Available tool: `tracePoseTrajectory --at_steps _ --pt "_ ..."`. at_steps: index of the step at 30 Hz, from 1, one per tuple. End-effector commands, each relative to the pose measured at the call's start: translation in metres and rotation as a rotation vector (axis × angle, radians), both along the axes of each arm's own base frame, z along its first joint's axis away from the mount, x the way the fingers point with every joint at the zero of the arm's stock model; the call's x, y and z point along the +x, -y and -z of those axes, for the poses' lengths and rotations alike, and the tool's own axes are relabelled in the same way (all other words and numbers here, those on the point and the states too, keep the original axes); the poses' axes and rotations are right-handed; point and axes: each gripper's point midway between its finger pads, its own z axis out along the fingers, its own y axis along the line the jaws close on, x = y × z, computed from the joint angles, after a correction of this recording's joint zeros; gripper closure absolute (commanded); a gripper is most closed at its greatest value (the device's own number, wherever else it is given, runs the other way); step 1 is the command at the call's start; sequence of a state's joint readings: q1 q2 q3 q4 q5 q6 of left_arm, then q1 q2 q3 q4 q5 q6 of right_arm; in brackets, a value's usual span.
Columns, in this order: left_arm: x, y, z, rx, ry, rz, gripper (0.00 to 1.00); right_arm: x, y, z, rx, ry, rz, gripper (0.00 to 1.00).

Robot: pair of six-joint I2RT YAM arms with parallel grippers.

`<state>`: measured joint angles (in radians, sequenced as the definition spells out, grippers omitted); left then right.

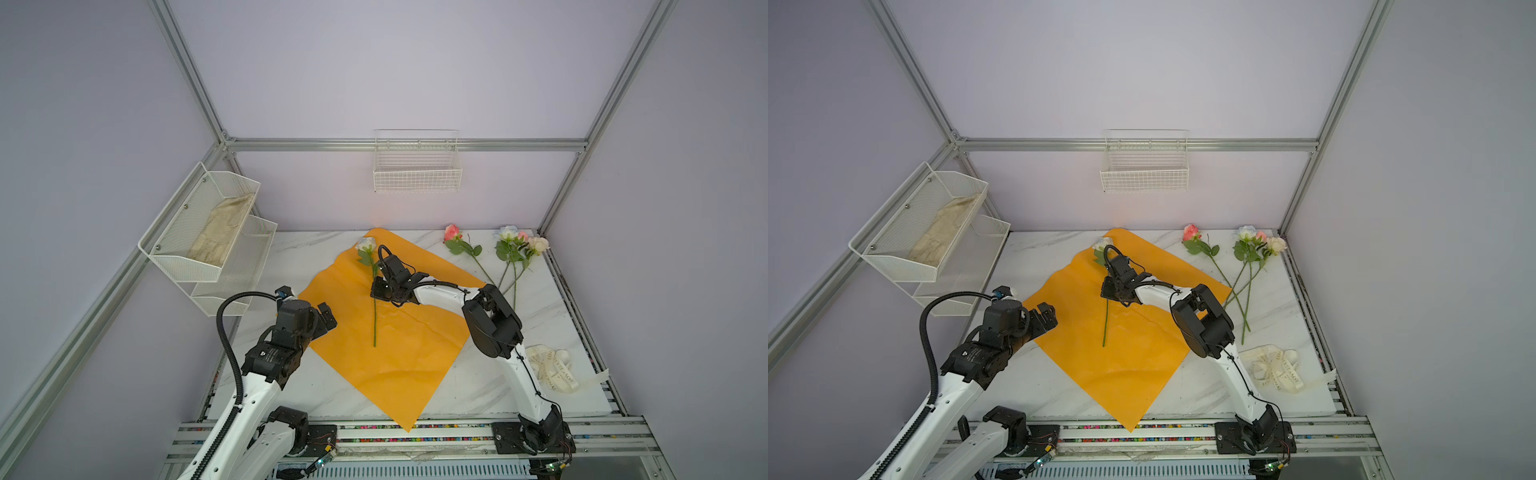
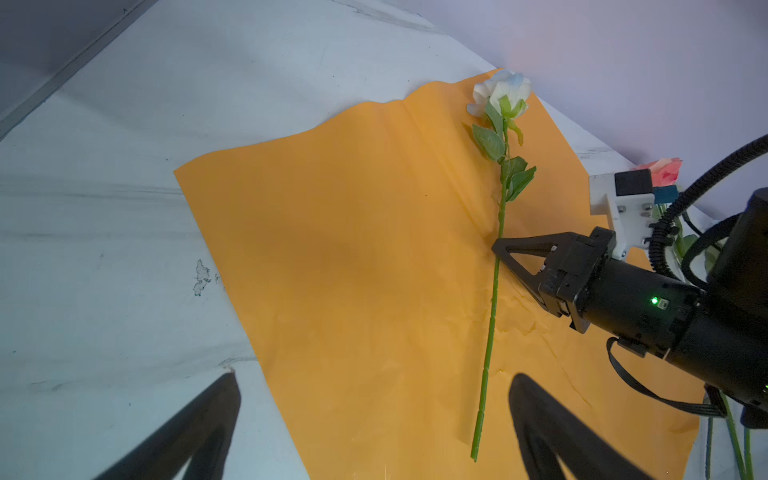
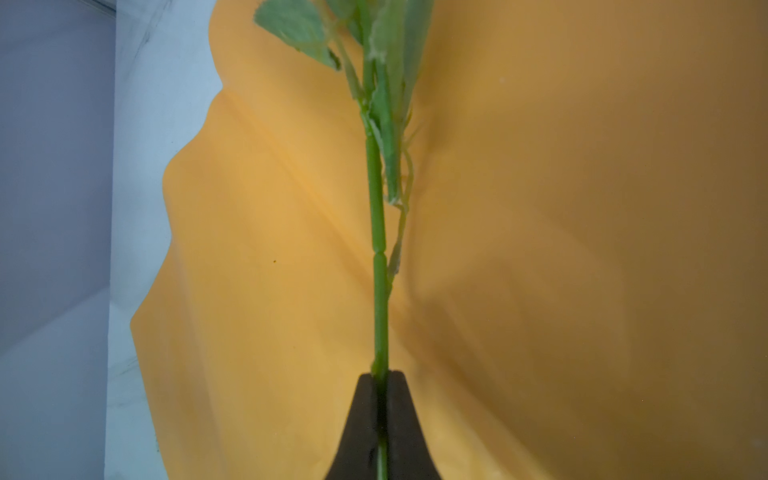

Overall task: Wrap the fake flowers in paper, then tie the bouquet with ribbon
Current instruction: 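Lay the white rose on the yellow paper and open the right gripper, then move the right gripper back to the roses and grasp another white rose stem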

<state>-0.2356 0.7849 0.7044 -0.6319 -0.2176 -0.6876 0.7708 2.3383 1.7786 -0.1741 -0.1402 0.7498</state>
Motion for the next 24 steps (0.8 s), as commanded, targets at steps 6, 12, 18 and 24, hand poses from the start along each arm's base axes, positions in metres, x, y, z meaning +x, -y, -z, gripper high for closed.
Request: tracePoseTrajectory --at_steps 6,12,18,24 --pt "0.0 -0.002 0.008 0.001 -0.005 -0.009 0.0 -0.011 0.002 0.02 -0.098 -0.021 -0.046 0.94" --pt "0.008 0.027 0.0 -0.051 0.033 0.154 0.0 -0.014 -0.002 -0.035 -0.041 0.077 -0.118 0.71" --pt "0.026 0.074 -0.003 -0.18 0.065 0.37 0.0 -0.002 0.06 -0.095 -0.119 0.22 -0.038 0.55" --pt "0.039 0.108 0.005 -0.297 0.026 0.485 0.0 0.026 0.227 -0.103 -0.191 0.208 0.254 0.56"
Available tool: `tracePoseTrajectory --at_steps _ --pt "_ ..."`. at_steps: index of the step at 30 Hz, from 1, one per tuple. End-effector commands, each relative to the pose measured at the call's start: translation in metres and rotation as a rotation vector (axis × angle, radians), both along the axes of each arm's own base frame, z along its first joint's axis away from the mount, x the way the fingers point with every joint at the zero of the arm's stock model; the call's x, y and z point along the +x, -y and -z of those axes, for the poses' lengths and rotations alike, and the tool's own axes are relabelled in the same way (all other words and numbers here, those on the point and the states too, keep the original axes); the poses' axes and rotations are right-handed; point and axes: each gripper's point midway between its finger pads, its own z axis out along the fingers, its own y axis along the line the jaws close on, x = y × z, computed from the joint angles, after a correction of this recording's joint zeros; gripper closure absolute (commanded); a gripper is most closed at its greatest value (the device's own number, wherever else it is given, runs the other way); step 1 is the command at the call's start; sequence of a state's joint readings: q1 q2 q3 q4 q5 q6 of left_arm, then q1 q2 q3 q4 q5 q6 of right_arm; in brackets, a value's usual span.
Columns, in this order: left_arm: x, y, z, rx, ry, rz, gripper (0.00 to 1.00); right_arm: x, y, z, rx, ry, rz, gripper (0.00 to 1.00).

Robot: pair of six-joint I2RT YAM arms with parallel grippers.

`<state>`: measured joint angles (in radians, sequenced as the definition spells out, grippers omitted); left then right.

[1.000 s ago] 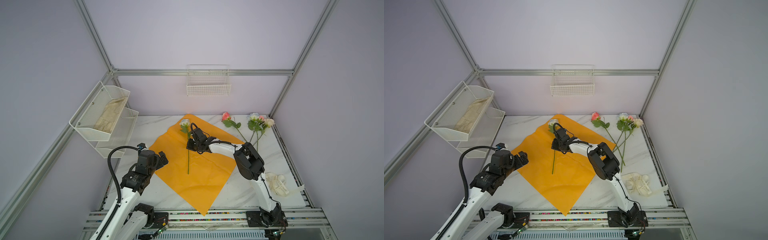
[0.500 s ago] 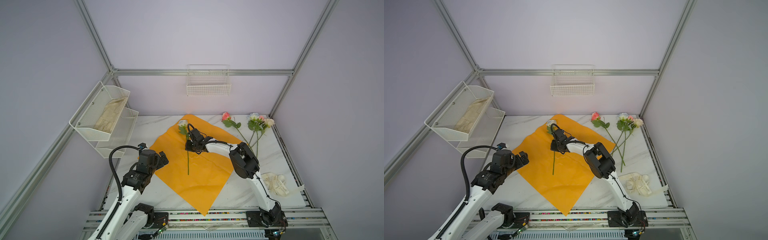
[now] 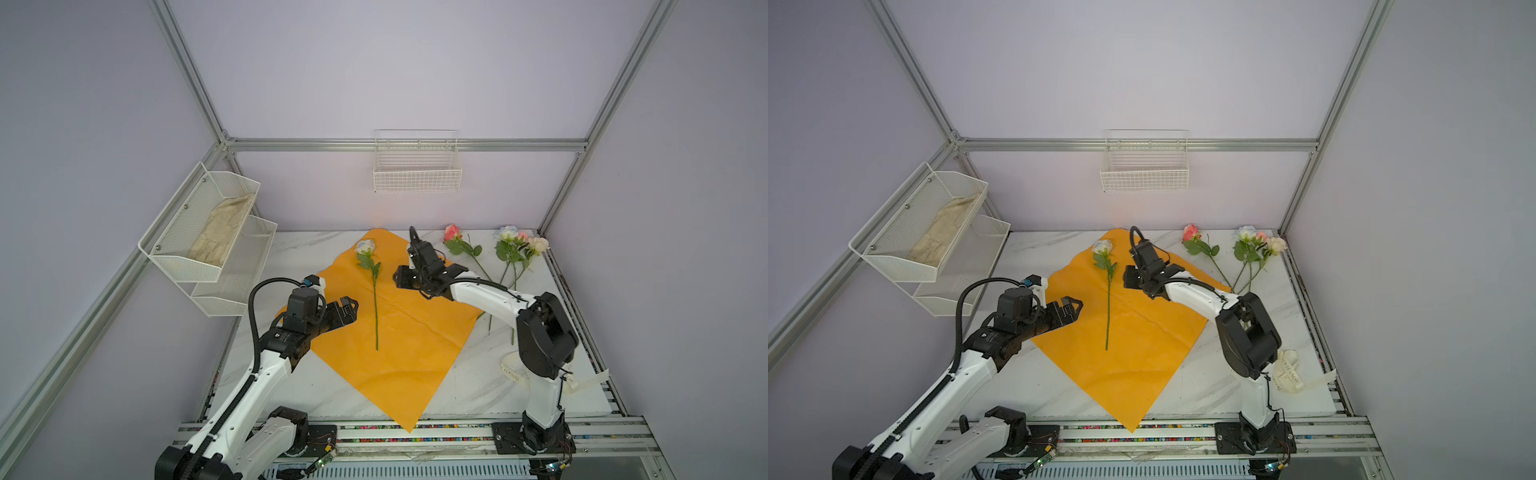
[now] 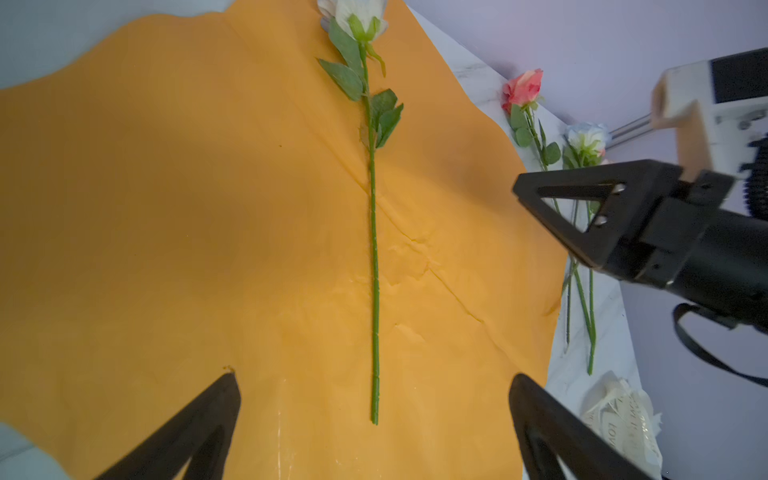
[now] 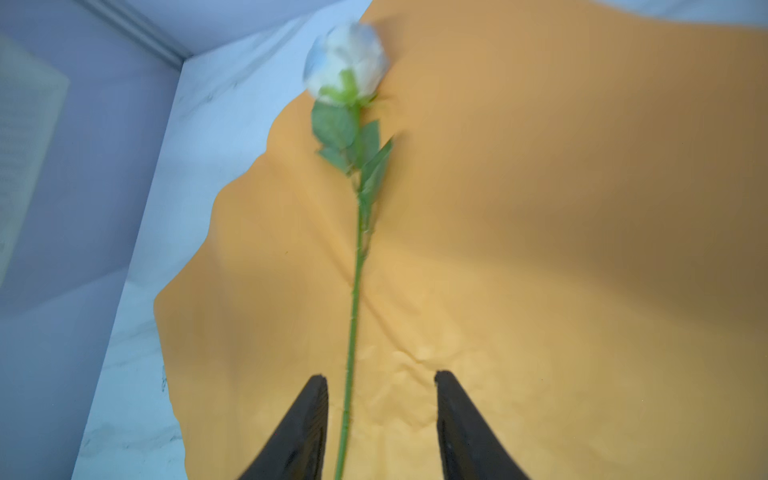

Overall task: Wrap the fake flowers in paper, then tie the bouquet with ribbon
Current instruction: 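Move the right gripper back to the roses and grasp another white rose stem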

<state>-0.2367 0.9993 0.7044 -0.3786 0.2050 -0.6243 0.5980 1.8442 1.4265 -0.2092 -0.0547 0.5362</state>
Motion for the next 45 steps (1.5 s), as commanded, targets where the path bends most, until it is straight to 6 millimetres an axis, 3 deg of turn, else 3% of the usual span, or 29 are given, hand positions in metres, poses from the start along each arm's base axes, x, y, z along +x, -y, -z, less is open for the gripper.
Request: tracePoseTrajectory --at_steps 1,2,5,7,11,14,20,23,31,35,37,45 --pt "0.007 0.03 -0.005 -0.084 0.031 0.126 0.0 0.021 0.126 0.014 -0.084 -0.015 0.248 0.57" --pt "0.008 0.035 -0.003 -0.083 0.024 0.142 0.0 0.022 0.16 0.016 -0.092 -0.022 0.309 0.57" --pt "0.014 0.052 0.001 -0.083 0.005 0.184 0.0 0.021 0.234 0.026 -0.117 -0.048 0.418 0.62" --pt "0.018 0.064 0.003 -0.076 -0.005 0.214 0.0 0.021 0.273 0.039 -0.126 -0.08 0.455 0.65" --pt "0.024 0.092 0.004 -0.068 -0.019 0.271 0.0 0.02 0.332 0.061 -0.159 -0.141 0.55 0.67" --pt "0.026 0.11 0.005 -0.066 -0.027 0.311 0.0 0.024 0.357 0.073 -0.18 -0.163 0.588 0.67" --pt "0.029 0.12 0.009 -0.064 -0.042 0.334 0.0 0.031 0.366 0.107 -0.205 -0.242 0.571 0.72" --pt "0.029 0.119 0.011 -0.058 -0.043 0.333 0.0 0.037 0.364 0.113 -0.195 -0.248 0.543 0.75" --pt "0.032 0.12 0.014 -0.051 -0.05 0.333 0.0 0.05 0.352 0.117 -0.113 -0.256 0.513 0.76" --pt "0.033 0.12 0.012 -0.046 -0.044 0.333 0.0 0.048 0.35 0.121 -0.094 -0.28 0.526 0.78" --pt "0.035 0.12 0.025 -0.029 -0.077 0.33 0.0 0.047 0.35 0.118 -0.092 -0.282 0.528 0.78" --pt "0.034 0.118 0.028 -0.018 -0.085 0.328 0.0 0.034 0.354 0.117 -0.096 -0.299 0.581 0.76"
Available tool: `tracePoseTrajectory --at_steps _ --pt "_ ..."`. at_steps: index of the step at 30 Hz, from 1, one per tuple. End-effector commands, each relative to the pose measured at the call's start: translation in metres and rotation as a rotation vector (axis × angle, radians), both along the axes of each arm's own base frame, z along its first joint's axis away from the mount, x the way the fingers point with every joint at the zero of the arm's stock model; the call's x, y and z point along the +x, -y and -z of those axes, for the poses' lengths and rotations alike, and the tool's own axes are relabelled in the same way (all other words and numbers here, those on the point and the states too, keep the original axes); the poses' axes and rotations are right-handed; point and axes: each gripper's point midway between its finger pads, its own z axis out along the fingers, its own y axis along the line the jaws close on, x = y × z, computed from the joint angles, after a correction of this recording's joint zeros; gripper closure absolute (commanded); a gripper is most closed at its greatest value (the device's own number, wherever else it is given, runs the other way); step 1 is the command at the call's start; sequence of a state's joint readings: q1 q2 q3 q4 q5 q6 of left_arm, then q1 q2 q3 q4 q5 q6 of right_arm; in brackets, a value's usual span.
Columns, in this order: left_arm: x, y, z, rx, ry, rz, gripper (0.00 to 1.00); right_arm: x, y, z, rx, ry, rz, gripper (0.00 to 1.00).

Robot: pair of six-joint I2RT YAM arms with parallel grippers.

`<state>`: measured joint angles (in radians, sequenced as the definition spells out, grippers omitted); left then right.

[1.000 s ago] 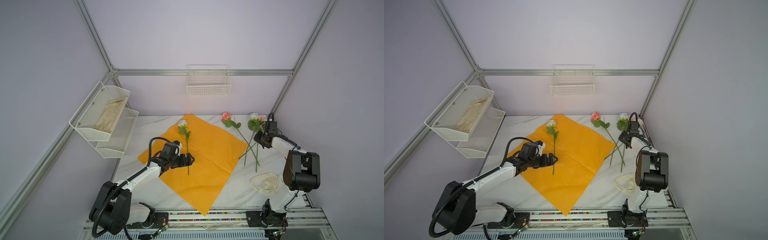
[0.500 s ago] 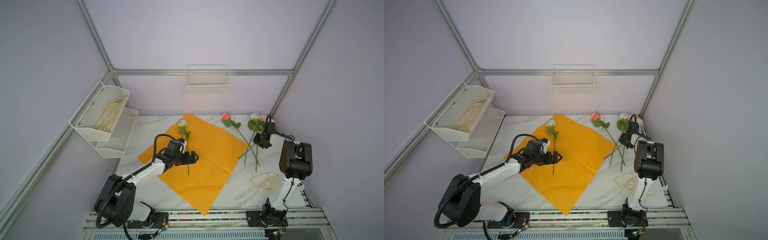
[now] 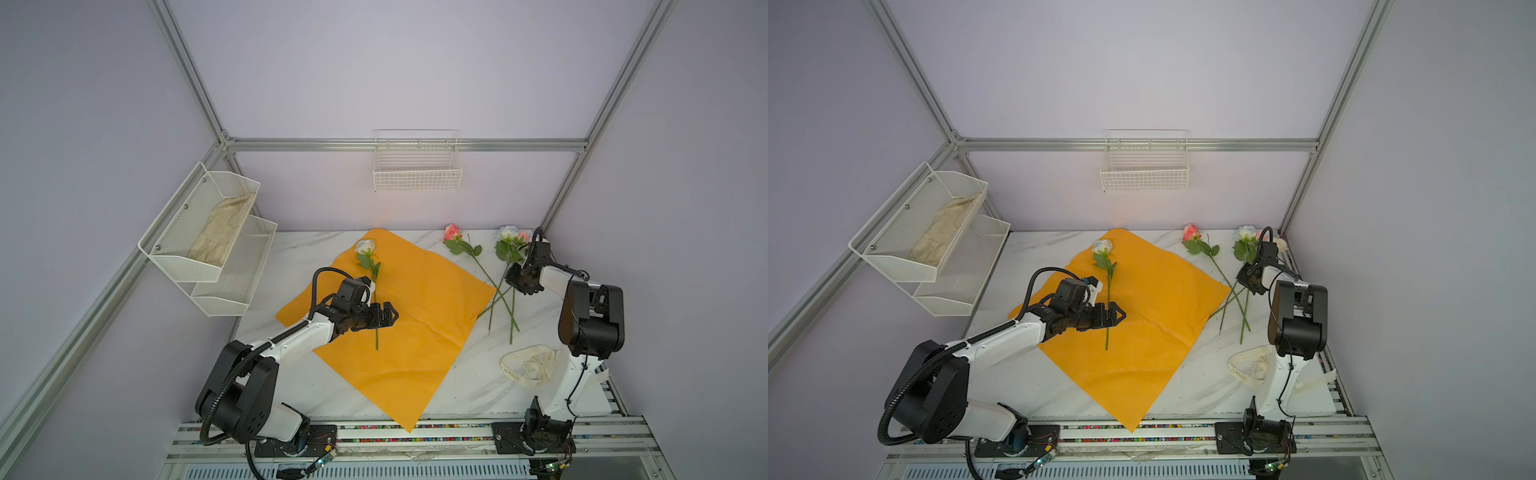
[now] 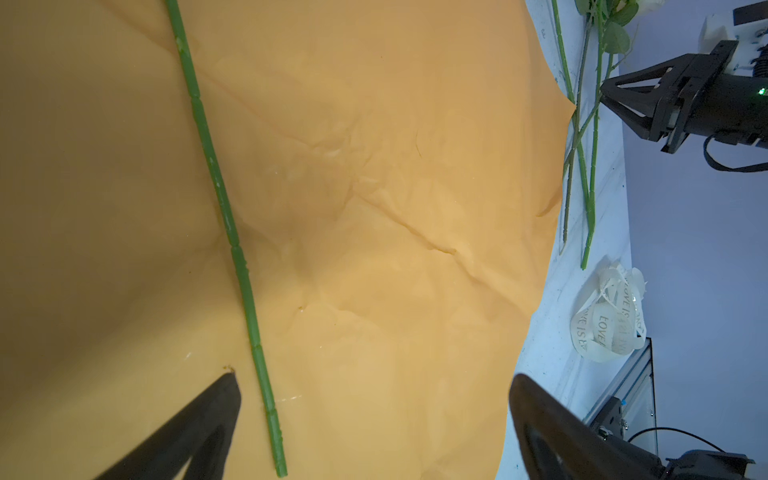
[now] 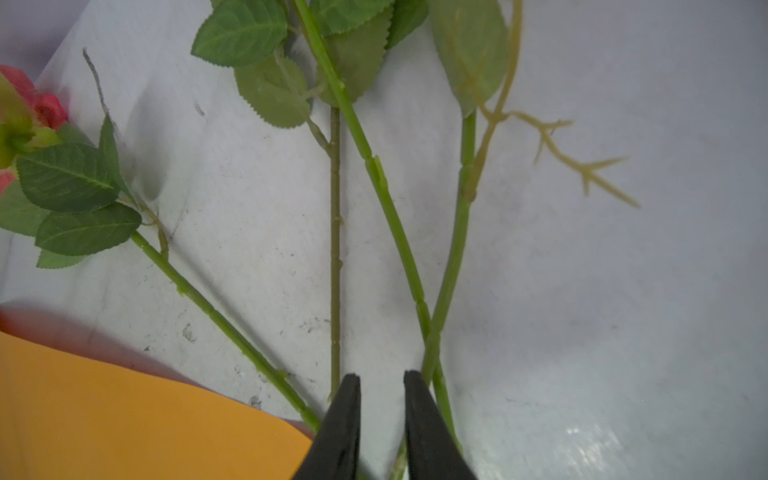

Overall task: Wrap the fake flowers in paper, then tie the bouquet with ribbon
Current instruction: 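Move the right gripper back to the roses and grasp another white rose stem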

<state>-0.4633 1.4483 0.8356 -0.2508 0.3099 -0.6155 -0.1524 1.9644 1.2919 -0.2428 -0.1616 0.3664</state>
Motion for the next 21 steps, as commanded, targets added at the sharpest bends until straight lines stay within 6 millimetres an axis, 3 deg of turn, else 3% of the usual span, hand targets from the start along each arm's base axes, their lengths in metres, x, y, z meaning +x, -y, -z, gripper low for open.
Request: tracePoseTrajectory --at_steps 1,10,21 --pt "0.022 0.012 -0.04 -0.039 0.11 0.017 0.0 -0.015 0.005 -0.004 -0.008 -0.033 0.042 0.76" --pt "0.022 0.011 -0.041 -0.035 0.111 0.014 0.0 -0.03 0.003 -0.022 0.0 -0.002 0.067 0.73" --pt "0.021 0.009 -0.043 -0.031 0.11 0.007 0.0 -0.026 -0.01 0.007 0.08 -0.018 0.047 0.72"
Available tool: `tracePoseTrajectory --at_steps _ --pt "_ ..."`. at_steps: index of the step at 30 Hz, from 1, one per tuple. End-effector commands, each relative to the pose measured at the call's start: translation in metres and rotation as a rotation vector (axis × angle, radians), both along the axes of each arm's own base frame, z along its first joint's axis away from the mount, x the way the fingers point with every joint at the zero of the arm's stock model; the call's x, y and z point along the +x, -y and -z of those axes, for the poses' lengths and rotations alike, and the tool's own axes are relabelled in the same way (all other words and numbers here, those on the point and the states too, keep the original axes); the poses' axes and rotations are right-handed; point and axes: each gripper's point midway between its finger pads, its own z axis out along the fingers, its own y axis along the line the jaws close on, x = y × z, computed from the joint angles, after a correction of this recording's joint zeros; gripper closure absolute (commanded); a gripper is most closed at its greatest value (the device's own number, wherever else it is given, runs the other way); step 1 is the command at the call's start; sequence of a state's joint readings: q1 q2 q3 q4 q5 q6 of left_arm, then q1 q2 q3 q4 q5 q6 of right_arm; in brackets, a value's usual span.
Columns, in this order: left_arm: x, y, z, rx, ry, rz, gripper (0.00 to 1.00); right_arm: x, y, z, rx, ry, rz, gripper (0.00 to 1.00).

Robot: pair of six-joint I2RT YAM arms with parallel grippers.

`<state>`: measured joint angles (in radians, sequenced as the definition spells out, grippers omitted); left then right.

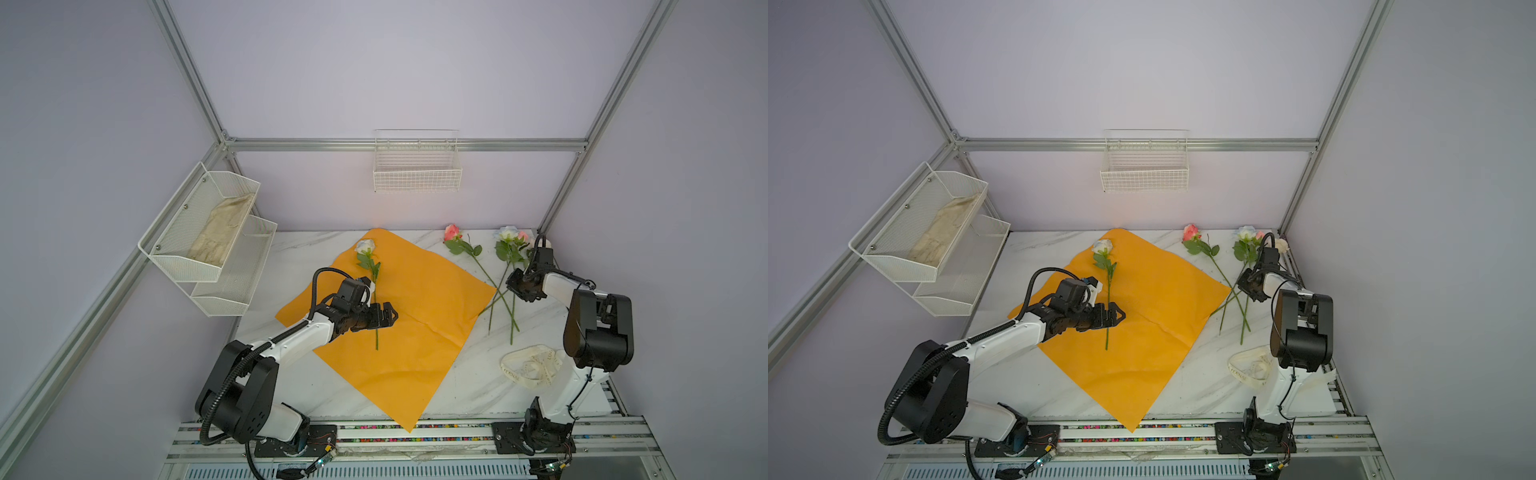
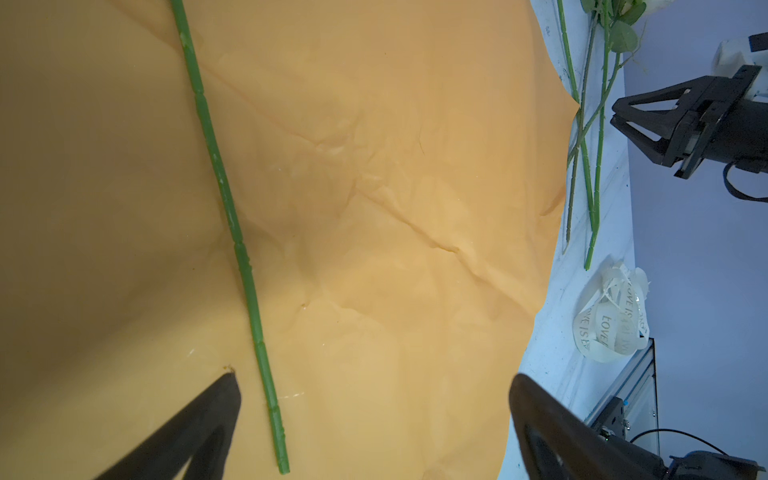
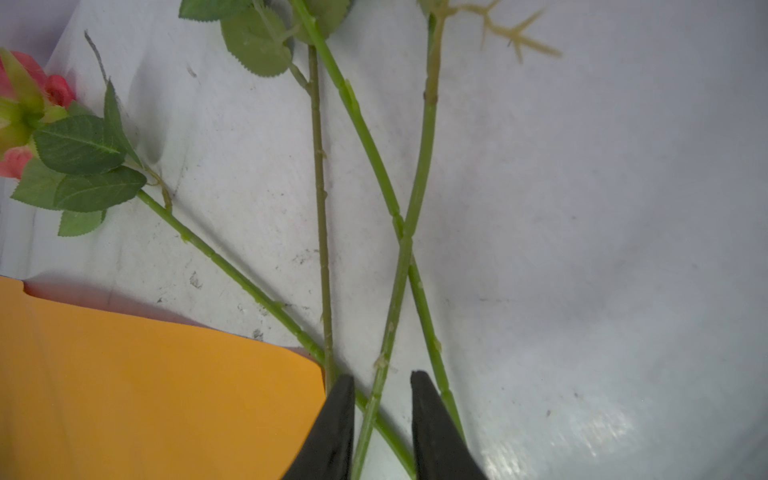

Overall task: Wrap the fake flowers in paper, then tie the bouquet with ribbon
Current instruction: 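Move the right gripper back to the roses and grasp another white rose stem, then carry the second white rose onto the paper beside the first and release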

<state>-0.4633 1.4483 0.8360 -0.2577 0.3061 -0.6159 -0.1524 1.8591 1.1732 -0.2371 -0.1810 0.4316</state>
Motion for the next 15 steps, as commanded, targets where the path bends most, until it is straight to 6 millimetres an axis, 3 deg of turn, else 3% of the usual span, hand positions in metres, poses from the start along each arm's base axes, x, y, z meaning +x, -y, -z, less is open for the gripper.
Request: tracePoseTrajectory --at_steps 1,7,9,12,15 --pt "0.021 0.009 -0.044 -0.036 0.115 0.009 0.0 0.004 -0.003 0.015 0.031 -0.01 0.002 0.72" --pt "0.021 0.009 -0.045 -0.033 0.116 0.006 0.0 0.009 0.0 0.032 0.015 -0.044 -0.002 0.73" --pt "0.022 0.009 -0.045 -0.031 0.116 0.005 0.0 0.01 0.003 0.032 -0.004 -0.051 -0.001 0.77" --pt "0.023 0.01 -0.045 -0.033 0.115 0.007 0.0 0.01 0.01 0.021 -0.044 -0.038 0.007 0.91" --pt "0.022 0.009 -0.044 -0.031 0.113 0.008 0.0 0.008 0.016 -0.005 -0.102 0.002 0.016 0.96"
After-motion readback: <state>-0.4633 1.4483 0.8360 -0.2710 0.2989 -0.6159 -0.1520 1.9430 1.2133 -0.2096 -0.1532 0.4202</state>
